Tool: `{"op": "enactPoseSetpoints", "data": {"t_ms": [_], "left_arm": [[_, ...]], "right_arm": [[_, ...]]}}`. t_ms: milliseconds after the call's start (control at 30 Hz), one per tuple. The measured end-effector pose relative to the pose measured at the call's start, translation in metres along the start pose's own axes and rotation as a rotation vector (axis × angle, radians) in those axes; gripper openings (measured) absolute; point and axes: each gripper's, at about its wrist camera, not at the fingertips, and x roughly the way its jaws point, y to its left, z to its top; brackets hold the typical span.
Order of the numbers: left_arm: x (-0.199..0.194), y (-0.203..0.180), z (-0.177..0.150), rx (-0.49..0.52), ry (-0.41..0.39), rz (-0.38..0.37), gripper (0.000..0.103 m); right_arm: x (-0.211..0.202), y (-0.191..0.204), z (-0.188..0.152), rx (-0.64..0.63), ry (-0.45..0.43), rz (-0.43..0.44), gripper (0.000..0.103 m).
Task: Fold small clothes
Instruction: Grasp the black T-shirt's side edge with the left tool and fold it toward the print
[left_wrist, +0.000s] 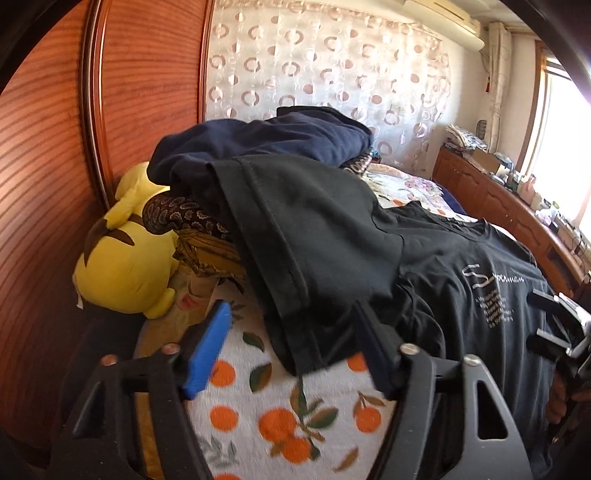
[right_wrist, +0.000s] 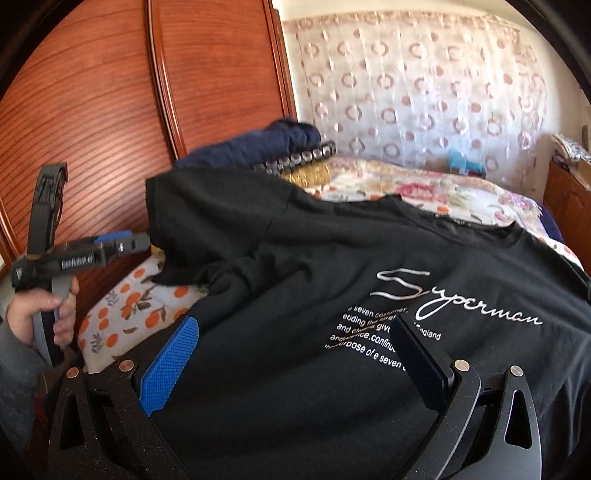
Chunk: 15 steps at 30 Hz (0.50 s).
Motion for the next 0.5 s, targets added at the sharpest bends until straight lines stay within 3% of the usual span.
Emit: {"op": "enactPoseSetpoints", "data": {"t_ms": [100,200,300,500], "left_arm": [[0.006,0.003,0.009,-0.001,-0.009,-0.005,0.061],[0.009,0.005,0.017,-0.005,-0.010,-0.018,0.049],[0.016,0.005,0.018,-0.005,0.030,-0.047,0.048],[0.029,0.006,0.012,0.002,0.079,-0.034,0.048]], "right_arm": [[-0.009,-0.014,0.002,-0.014,0.003,-0.009,0.103],[-0.024,-0.021,0.000,-0.022,-0.008,-0.007,0.103],[-0.036,-0.023,-0.005,-0.024,-0.019,0.000,0.103],[-0.036,-0.026,-0.014,-0.047,0.017,0.035,0.103]]}}
